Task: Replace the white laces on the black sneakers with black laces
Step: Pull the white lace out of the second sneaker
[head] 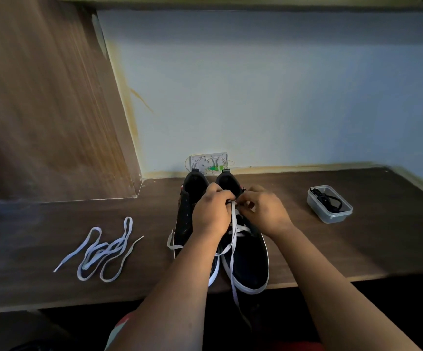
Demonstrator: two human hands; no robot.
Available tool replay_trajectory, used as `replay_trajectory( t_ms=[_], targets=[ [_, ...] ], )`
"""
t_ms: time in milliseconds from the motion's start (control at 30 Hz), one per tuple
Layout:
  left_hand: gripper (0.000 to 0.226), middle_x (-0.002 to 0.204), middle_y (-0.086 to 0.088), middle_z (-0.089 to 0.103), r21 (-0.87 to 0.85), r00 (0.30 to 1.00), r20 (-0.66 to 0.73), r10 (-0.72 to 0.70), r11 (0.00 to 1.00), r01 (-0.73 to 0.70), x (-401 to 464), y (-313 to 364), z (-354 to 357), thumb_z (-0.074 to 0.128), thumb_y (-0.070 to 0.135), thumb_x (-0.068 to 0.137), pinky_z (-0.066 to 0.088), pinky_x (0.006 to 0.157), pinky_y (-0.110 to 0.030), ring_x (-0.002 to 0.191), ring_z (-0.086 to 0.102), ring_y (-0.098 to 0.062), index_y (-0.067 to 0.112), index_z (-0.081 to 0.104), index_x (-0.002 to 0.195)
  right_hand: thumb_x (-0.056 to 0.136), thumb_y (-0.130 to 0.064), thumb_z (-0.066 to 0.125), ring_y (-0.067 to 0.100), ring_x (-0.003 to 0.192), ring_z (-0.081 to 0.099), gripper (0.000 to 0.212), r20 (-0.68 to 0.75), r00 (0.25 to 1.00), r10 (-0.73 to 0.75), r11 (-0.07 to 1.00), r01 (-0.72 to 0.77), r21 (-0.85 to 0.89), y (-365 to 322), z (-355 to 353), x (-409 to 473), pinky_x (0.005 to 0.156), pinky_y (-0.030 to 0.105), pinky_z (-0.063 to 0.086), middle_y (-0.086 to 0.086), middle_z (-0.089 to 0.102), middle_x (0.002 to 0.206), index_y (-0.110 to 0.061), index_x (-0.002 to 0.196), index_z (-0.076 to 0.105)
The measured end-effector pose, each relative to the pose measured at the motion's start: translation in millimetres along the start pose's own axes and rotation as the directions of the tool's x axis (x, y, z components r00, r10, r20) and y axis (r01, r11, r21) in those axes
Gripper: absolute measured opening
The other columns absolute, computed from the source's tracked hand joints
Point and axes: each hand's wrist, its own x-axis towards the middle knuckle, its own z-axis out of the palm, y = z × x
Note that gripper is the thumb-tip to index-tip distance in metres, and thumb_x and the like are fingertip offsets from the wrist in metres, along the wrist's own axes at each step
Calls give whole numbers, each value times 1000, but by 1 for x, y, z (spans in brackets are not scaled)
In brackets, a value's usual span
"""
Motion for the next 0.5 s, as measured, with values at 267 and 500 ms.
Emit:
replay_trajectory(
  t_ms=[267, 500],
  targets=[
    [20, 102, 3, 56, -183, 998, 4, 56, 982, -54, 8, -14, 13, 63, 8, 89, 51, 80, -27, 85, 57, -14, 19, 71, 103, 71, -32, 50, 16, 90, 48, 21, 334, 890, 311, 661, -455, 597, 0, 8, 2, 78, 31, 35, 2, 47, 94, -14, 75, 59],
    [15, 96, -4, 57, -431, 959, 98, -266, 857, 281, 12, -5, 7, 48, 9, 95, 39, 65, -22, 75, 52, -12, 16, 61, 90, 83, -31, 48, 16, 74, 52, 27, 217, 890, 402, -18, -229, 973, 8, -63, 1, 78, 36, 34, -2, 48, 61, -18, 60, 54]
  ],
)
